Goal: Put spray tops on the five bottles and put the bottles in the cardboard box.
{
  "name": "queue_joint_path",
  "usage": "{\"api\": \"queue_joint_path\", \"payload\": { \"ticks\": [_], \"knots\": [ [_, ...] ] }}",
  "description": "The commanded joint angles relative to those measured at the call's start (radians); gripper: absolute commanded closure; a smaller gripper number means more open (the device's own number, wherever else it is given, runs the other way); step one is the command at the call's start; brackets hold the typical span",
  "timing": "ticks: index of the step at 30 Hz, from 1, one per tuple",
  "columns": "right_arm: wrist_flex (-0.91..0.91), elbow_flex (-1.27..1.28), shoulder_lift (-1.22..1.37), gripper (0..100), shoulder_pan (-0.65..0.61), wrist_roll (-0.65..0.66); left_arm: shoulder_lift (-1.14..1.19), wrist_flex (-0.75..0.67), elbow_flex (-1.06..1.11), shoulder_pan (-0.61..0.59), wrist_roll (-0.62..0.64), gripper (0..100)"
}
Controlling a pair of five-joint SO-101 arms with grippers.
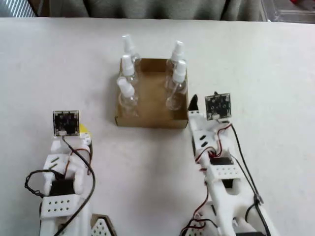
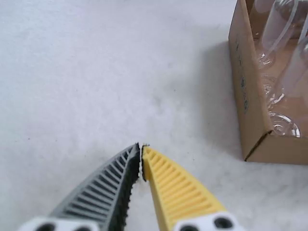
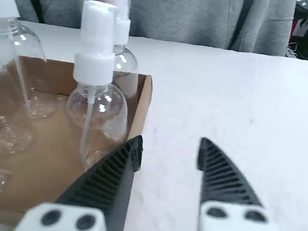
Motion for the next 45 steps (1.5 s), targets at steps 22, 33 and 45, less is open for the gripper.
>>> {"api": "queue_joint_path", "payload": {
  "ticks": [22,33,45],
  "knots": [
    [0.447,0.180,-0.533,95.0,0.183,-0.035,0.007,-0.028,-0.003,-0.004,-0.008,98],
    [0.820,0.180,-0.888,95.0,0.176,-0.037,0.007,-0.026,-0.003,-0.004,-0.008,98],
    [1.040,0.293,-1.182,95.0,0.130,-0.028,0.007,-0.026,-0.003,-0.004,-0.008,98]
  ]
}}
